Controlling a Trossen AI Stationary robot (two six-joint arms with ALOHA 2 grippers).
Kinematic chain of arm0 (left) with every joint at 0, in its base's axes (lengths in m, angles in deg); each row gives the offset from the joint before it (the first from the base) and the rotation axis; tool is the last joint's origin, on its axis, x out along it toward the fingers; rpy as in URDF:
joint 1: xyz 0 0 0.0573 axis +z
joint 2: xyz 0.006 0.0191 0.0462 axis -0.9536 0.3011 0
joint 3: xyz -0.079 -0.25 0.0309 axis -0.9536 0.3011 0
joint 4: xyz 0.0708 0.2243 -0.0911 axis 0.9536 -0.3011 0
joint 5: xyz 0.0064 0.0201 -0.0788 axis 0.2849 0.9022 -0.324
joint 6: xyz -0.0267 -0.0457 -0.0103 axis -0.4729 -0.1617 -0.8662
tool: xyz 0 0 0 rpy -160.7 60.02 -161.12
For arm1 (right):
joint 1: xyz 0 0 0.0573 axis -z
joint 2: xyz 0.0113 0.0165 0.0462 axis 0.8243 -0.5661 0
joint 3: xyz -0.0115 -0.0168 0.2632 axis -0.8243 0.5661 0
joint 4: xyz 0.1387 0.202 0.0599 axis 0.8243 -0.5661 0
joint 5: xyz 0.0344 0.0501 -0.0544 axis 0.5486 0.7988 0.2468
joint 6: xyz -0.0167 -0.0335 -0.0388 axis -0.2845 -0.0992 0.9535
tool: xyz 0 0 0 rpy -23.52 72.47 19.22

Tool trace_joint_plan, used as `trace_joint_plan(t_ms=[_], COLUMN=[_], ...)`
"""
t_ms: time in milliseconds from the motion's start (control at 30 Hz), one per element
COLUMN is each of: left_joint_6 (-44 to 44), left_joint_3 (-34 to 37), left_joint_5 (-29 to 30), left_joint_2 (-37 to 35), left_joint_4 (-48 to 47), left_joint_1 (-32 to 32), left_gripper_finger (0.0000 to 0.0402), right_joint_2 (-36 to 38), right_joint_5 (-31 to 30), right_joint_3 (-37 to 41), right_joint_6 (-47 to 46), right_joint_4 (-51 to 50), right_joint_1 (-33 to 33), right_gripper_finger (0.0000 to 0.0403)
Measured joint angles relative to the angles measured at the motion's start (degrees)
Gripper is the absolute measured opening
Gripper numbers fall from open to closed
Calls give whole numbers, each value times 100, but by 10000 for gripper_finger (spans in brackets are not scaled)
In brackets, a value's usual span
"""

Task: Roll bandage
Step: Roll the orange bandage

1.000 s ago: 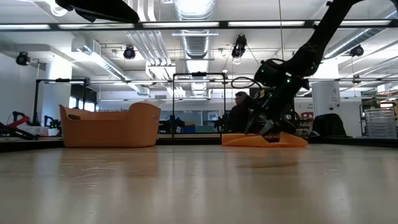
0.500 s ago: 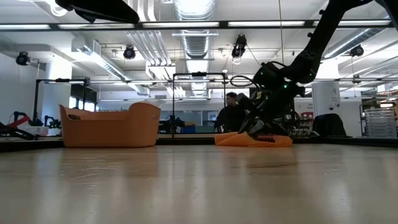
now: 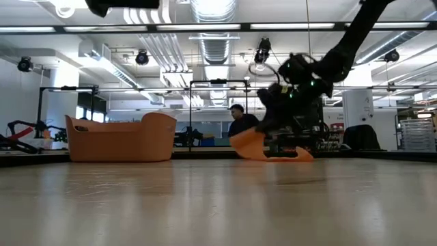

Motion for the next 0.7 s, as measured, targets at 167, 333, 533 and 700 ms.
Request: trace_joint_plan(t_ms=[167, 333, 533, 700], left_joint_6=[439, 540, 1035, 1636], left_joint_3=[-2, -7, -9, -17], left_joint_5=[66, 68, 66, -583], left_joint_2=[-80, -108, -113, -115], left_joint_4=[689, 1207, 1991, 3219], left_joint_1=[36, 231, 332, 328], left_gripper_finger=[48, 48, 48, 48], right_joint_2=[1129, 2510, 3945, 4649], right_joint_5=[-4, -31, -185, -593], right_joint_3=[0, 0, 0, 17], right_joint_6=[1315, 2335, 2674, 2670], right_joint_4=[-354, -1030, -1765, -2258], right_joint_1=[-642, -1682, -3113, -4367], right_gripper_finger=[2, 1, 1, 0])
